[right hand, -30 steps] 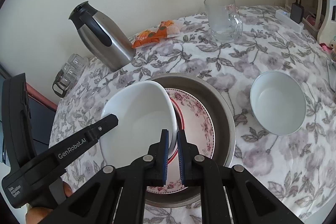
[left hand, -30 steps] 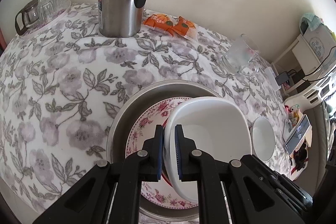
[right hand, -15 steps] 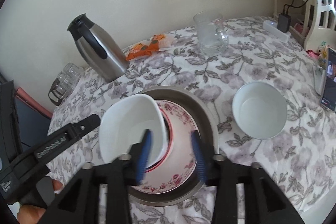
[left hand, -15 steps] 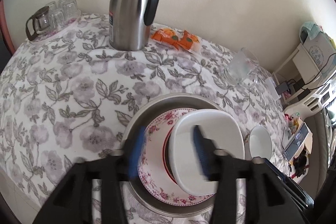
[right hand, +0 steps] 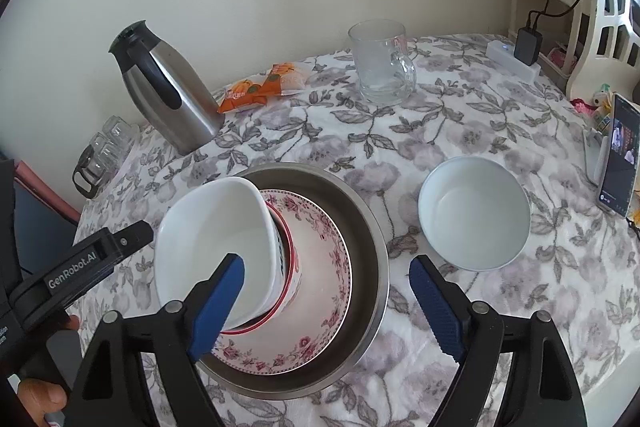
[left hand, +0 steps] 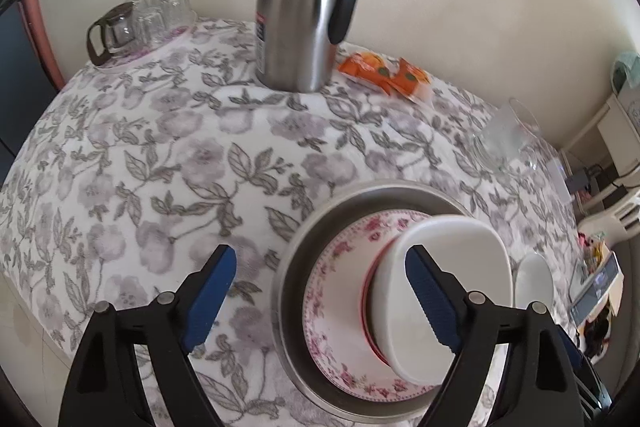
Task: Organize plates and bowls
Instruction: 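Open both grippers to release the white square bowl, then move both open grippers to the white round bowl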
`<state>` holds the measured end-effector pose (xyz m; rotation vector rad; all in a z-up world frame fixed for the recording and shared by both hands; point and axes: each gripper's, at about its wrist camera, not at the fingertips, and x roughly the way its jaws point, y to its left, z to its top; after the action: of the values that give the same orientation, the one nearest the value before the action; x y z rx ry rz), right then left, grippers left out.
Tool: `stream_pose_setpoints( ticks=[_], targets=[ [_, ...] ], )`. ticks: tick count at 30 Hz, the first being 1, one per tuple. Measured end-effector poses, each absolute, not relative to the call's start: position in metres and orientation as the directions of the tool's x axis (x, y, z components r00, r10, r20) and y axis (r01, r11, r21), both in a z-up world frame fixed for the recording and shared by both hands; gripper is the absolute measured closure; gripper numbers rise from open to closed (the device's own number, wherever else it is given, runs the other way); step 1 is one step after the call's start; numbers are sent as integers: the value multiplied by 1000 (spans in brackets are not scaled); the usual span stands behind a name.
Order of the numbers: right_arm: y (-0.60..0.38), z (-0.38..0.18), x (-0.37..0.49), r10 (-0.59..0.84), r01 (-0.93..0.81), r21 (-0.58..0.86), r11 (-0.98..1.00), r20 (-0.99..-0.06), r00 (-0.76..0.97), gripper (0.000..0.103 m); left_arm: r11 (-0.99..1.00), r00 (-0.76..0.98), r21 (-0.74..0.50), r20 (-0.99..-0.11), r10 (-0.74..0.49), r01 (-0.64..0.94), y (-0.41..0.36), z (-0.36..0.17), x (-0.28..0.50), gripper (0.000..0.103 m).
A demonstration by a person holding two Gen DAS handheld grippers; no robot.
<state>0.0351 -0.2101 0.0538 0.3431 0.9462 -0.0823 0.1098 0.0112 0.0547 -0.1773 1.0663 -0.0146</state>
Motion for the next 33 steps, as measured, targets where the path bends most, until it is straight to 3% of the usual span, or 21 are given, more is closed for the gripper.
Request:
stream_pose_setpoints(
  ticks=[5,20,33],
  targets=[
    [-211,53,35,85,210,252,945,-808,583,0,986,492,-129,-869,-59,-109,18,54,111,12],
    [-240,56,26,71,217,259,941,-780,622,0,979,538,-135,-843,-31,-155,9,66,102,9],
    [-318,44,9,10,357,289,888,-790,614,0,989,644,-148,-756,-121,12,-66,108,81,9]
  ],
)
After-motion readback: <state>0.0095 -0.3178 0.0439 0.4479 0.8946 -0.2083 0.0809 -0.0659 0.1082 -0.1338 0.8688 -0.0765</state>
